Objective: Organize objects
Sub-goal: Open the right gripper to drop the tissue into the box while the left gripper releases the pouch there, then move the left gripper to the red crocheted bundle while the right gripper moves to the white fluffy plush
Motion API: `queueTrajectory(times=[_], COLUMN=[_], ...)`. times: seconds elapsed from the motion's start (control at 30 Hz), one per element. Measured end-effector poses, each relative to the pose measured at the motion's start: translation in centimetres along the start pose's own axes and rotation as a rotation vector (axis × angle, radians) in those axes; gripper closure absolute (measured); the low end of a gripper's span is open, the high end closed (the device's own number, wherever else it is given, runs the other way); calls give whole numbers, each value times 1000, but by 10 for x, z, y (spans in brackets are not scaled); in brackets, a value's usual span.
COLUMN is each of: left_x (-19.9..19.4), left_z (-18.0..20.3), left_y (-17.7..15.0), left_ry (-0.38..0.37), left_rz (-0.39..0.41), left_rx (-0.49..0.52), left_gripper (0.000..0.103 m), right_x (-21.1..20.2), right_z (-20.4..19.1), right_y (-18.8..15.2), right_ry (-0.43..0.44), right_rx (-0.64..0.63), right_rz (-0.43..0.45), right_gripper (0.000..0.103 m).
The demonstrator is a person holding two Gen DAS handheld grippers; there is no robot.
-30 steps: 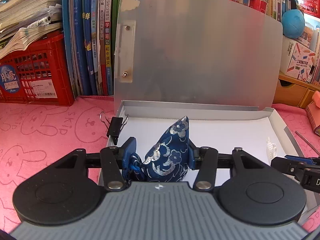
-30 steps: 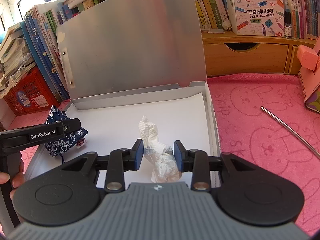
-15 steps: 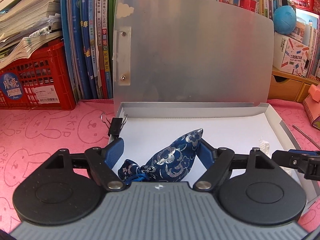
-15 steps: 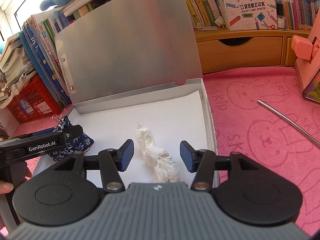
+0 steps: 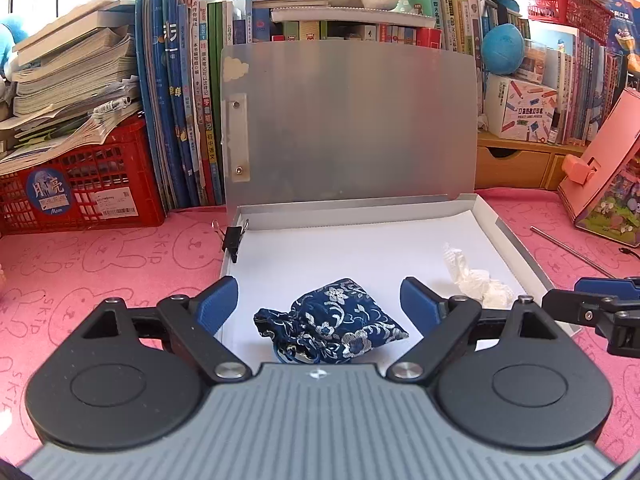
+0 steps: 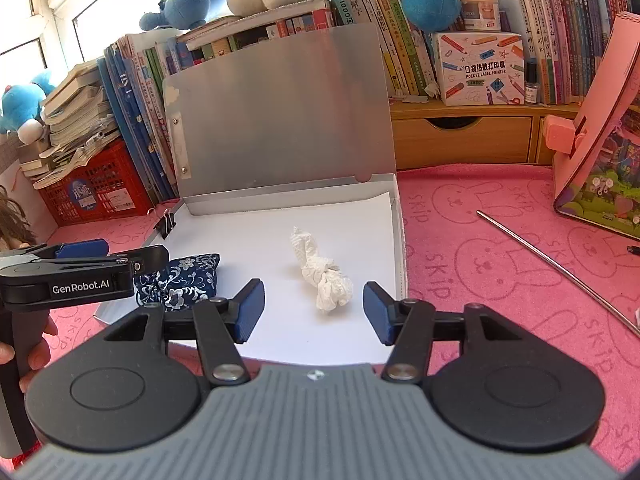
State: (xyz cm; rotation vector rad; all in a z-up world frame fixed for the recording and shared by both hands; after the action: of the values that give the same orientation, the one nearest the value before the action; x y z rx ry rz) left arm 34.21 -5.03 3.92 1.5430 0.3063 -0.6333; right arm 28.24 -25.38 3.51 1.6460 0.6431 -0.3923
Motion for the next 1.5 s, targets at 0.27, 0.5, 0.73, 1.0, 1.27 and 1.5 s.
queueTrajectory(times=[0.27, 0.5, 0.73, 1.0, 1.27, 1.5], left_x=[-60, -107, -148, -169, -185, -195], left_z=[4, 6, 6, 12, 10, -1], left_y=[-28, -68, -109, -145, -166, -175], left_ry=[-31, -45, -49, -45, -8, 53], left_rz=[46, 86, 133, 150, 176, 206], left_rx=[-25, -19, -25, -11, 17, -20], left_gripper=[12, 11, 11, 9, 6, 3], right_x=[-48, -80, -102, -115, -128, -128], right_z=[-10, -20, -22, -29, -34, -40], right_y=[-27, -59, -91, -126, -153, -170], right_ry=[35, 27, 40, 21, 28, 21], right_rx=[-20, -75, -73, -141, -182, -218], right_rz=[52, 85, 103, 115, 135, 148], right_gripper=[28, 27, 25, 20, 15, 5])
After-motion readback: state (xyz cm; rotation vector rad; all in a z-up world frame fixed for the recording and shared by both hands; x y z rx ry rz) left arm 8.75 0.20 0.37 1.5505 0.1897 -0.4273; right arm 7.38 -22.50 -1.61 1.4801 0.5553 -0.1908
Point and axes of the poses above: each gripper's, at about its wrist camera, not at the fingertips, and x roughly the way its jaws point, z to its right, y to its top, the point moved 7 cm from there along x, roughly the way its jaws point, and after that the axes turned 2 degrees about -x, right-handed, at the moved point
